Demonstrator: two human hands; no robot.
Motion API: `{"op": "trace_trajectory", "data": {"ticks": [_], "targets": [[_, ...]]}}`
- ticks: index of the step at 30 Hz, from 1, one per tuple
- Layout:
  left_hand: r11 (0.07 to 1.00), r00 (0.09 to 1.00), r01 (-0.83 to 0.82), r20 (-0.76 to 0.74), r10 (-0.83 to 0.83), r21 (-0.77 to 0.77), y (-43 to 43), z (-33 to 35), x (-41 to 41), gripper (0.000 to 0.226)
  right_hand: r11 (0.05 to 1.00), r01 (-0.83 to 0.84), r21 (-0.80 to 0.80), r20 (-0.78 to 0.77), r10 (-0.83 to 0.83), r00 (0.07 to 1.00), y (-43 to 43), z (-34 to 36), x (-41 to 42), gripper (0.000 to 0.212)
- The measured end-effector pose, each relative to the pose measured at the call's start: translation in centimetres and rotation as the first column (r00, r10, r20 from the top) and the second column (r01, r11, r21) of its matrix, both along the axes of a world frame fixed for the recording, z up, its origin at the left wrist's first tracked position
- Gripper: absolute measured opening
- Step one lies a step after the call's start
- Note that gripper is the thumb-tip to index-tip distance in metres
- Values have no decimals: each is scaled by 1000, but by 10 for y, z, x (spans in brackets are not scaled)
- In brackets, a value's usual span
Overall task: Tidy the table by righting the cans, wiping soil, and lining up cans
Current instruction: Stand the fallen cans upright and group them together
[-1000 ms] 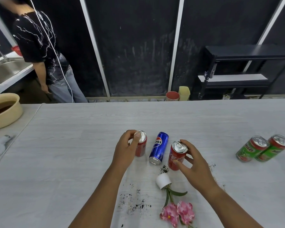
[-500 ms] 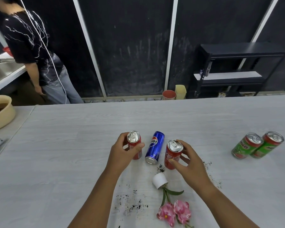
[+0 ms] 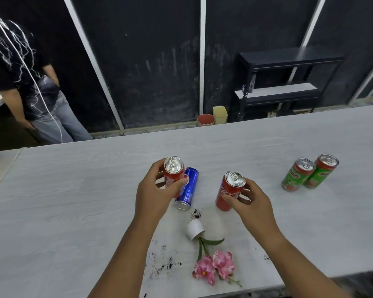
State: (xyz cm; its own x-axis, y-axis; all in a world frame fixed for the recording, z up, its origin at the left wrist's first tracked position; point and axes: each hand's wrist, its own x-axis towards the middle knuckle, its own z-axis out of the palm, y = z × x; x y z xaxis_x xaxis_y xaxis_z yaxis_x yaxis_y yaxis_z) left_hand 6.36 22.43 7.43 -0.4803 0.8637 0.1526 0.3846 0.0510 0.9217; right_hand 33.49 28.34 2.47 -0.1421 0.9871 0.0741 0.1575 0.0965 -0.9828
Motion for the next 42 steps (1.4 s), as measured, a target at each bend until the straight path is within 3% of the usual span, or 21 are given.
{"op": "trace_trajectory", "data": {"ticks": [5,14,19,25,37,42], "targets": [[985,986,162,33,-164,59,27,15,64,71,988,156,12,-8,-156,988,7,8,63,58],[892,880,452,169,-445,-8,74,-17,217,65,913,407,20,50,-408,912,18,0,177,54],[834,831,548,165,-532,-70,97,-32,279,69,874,486,5,62,-486,872,35,-10,218,56],[850,850,520,151,-505,-81,110,-49,319,70,891,454,14,99,-453,886,49,-11,243,58],[847,864,504,95,-495,-170,114,-63,319,81,890,456,-14,180,-446,877,55,-30,249,61],[875,897,440,44,-441,-201,76,-78,282,76,864,487,-124,288,-439,851,31,-49,248,80]]}}
